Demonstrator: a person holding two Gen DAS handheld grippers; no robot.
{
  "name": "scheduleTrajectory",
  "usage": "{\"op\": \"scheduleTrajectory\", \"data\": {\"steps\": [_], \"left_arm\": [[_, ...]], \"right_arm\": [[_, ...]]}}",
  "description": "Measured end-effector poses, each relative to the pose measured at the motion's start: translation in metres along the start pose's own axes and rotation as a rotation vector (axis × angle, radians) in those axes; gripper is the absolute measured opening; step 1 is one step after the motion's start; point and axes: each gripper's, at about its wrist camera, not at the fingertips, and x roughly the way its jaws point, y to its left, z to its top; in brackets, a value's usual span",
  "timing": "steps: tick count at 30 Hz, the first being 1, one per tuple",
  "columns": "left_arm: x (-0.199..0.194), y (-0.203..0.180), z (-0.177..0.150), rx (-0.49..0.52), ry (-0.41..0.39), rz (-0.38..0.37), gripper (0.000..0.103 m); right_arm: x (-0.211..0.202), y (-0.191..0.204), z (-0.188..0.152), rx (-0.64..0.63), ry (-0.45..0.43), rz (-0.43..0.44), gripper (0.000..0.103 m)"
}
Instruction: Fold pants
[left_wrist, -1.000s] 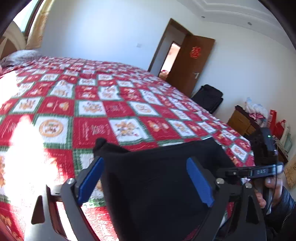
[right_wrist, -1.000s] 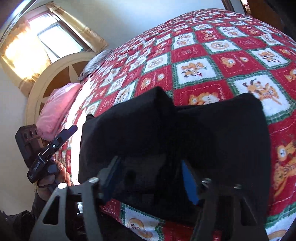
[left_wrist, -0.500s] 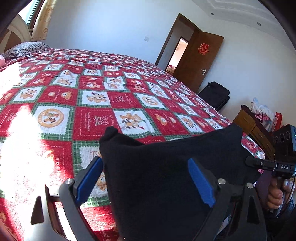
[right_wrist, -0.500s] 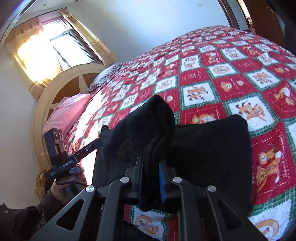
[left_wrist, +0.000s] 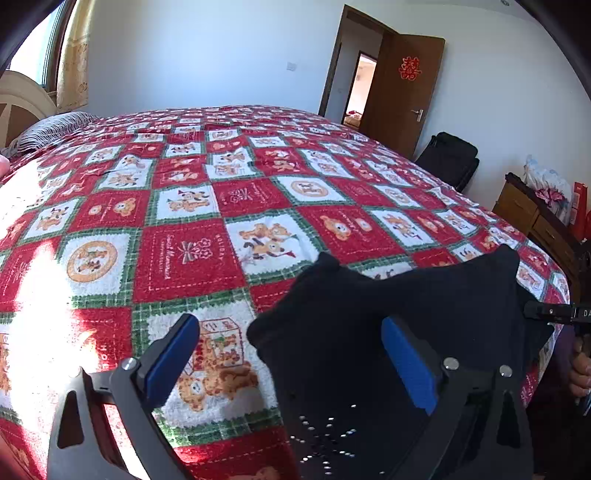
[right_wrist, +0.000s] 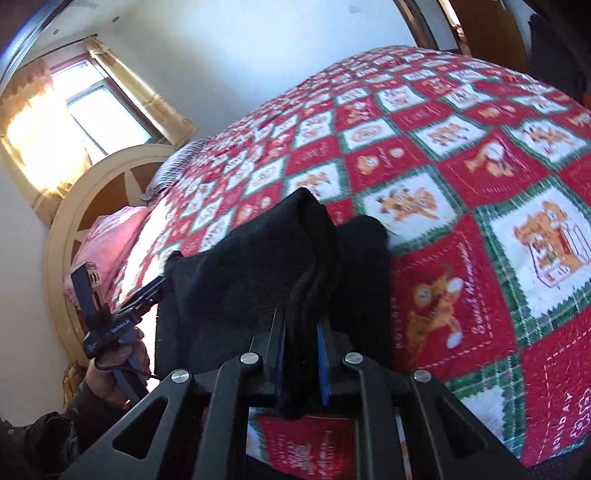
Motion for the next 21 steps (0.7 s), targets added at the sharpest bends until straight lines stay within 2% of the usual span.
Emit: {"op": "scheduleTrajectory", "data": {"steps": [8, 18, 21], "left_arm": [[0.002, 0.000, -0.001, 0.010, 0.009, 0.022, 0.103], [0.002, -0.006, -0.002, 0.014, 0.027, 0.017, 0.103], [0.001, -0.008, -0.003, 0.027, 0.023, 0.016, 0.103]], "right_arm": [[0.003, -0.009, -0.004, 0.022, 0.024, -0.043, 0.014], [-0.008, -0.011, -0.007, 0.038, -0.015, -0.050, 0.014], [-0.015, -0.010, -0.006, 0.016, -0.029, -0.083, 0.014]]}}
